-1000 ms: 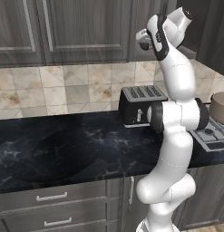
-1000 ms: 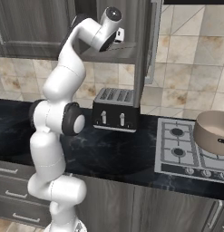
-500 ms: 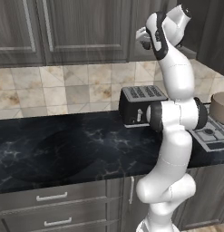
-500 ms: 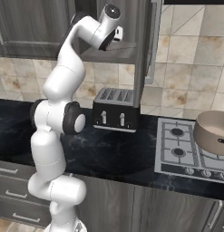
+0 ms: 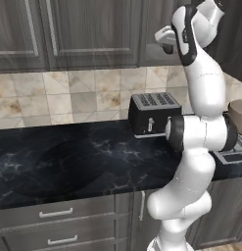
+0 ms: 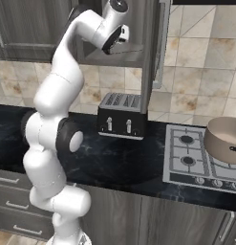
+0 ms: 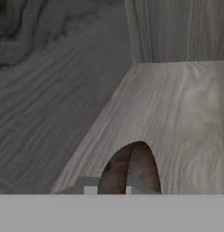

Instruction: Open the cabinet and move the ladle to the pot. Then close the cabinet.

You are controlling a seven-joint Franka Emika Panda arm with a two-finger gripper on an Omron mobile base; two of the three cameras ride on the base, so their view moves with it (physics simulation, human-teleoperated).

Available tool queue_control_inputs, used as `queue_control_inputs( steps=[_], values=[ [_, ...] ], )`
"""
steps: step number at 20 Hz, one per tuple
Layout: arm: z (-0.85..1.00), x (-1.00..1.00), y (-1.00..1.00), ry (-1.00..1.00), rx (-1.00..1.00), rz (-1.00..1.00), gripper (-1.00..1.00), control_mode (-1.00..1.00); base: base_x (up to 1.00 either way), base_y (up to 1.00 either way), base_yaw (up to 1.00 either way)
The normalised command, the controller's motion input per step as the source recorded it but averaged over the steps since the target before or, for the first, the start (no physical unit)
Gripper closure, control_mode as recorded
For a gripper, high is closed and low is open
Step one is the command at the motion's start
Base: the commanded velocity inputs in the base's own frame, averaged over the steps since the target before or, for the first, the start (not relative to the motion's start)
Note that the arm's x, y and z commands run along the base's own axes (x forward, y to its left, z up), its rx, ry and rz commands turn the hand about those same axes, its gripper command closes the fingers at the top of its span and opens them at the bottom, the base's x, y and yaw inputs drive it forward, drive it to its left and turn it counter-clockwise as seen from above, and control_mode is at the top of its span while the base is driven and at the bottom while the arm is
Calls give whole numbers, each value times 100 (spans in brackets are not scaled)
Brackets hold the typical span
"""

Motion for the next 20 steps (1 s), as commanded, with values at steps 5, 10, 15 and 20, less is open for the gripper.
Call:
queue_control_inputs(
  steps=[5,10,15,20],
  values=[
    [0,-100,19,-2,0,0,100,-100,0,0,0],
    [0,-100,55,-1,-1,0,100,-100,0,0,0],
    [0,-100,66,0,-9,0,100,-100,0,0,0],
    [-10,-100,40,0,-14,0,100,-100,0,0,0]
  ],
)
